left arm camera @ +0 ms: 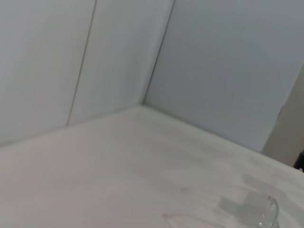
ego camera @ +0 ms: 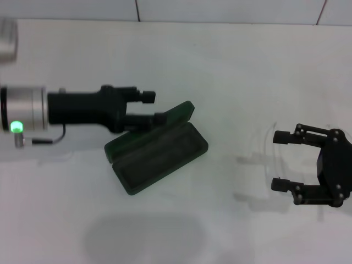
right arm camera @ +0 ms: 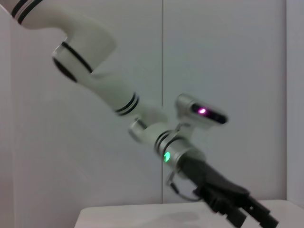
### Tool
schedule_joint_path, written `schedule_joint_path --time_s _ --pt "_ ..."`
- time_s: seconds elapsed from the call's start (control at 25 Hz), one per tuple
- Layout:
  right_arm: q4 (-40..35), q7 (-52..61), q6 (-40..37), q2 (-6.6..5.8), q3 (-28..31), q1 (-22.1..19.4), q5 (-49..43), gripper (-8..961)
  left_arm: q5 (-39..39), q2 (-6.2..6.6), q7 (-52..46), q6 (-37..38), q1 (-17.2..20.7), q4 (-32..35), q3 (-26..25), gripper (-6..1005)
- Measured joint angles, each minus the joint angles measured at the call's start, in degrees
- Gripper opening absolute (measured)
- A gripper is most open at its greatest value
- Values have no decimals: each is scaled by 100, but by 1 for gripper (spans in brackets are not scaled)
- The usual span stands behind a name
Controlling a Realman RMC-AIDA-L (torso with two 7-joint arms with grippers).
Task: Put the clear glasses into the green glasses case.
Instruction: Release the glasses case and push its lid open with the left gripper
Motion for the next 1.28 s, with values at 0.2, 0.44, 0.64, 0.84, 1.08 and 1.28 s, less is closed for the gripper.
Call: schedule_joint_path --time_s 0.2,0.44,0.64,0.84,1.08,1.28 --pt "0 0 40 -12 -22 -4 -3 771 -32 41 -1543 84 -662 -432 905 753" --pt "20 -36 164 -26 -34 -47 -7 770 -450 -495 -2054 258 -963 -1439 1653 748" --pt "12 -52 233 2 -47 -62 -12 768 -444 -838 -1908 259 -1092 -2131 1660 744" --pt "9 -53 267 10 -52 -64 -20 767 -461 -836 -1890 233 -1068 -2127 1668 740" --pt "25 -53 311 12 -51 -45 -24 766 -405 -845 -1779 185 -1022 -2227 1673 735" --pt "29 -53 351 42 -51 -17 -24 765 -304 -852 -1620 97 -968 -2255 1677 731"
